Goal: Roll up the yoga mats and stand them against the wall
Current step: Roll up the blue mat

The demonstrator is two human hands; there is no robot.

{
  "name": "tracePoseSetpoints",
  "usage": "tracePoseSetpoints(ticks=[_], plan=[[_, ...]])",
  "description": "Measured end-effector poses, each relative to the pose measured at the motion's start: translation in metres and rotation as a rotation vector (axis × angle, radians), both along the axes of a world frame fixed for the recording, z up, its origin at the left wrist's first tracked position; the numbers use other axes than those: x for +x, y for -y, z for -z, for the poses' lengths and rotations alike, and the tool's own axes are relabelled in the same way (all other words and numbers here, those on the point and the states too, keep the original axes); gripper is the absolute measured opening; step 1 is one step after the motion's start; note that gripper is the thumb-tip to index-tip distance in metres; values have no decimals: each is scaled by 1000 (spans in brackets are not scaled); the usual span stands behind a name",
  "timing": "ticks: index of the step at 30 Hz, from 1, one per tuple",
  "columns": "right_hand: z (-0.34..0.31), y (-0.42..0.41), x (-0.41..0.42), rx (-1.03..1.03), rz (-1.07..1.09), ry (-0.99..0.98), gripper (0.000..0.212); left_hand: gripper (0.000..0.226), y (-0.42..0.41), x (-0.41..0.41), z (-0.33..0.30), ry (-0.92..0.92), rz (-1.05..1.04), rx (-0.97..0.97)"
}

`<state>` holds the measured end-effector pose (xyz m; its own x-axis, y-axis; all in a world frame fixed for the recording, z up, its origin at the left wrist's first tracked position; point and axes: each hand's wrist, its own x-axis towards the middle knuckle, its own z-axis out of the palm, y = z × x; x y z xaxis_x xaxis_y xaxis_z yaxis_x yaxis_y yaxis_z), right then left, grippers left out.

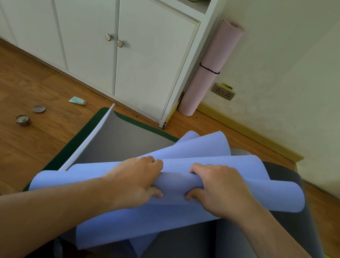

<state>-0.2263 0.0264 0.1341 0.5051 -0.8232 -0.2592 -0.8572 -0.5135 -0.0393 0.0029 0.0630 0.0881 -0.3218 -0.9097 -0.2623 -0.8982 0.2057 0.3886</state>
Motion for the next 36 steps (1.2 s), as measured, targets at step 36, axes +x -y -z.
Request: tracePoseSetpoints(ticks=[36], plan=[[3,-3,4,138,-16,-51,22,37,-10,-8,9,85,88,-50]])
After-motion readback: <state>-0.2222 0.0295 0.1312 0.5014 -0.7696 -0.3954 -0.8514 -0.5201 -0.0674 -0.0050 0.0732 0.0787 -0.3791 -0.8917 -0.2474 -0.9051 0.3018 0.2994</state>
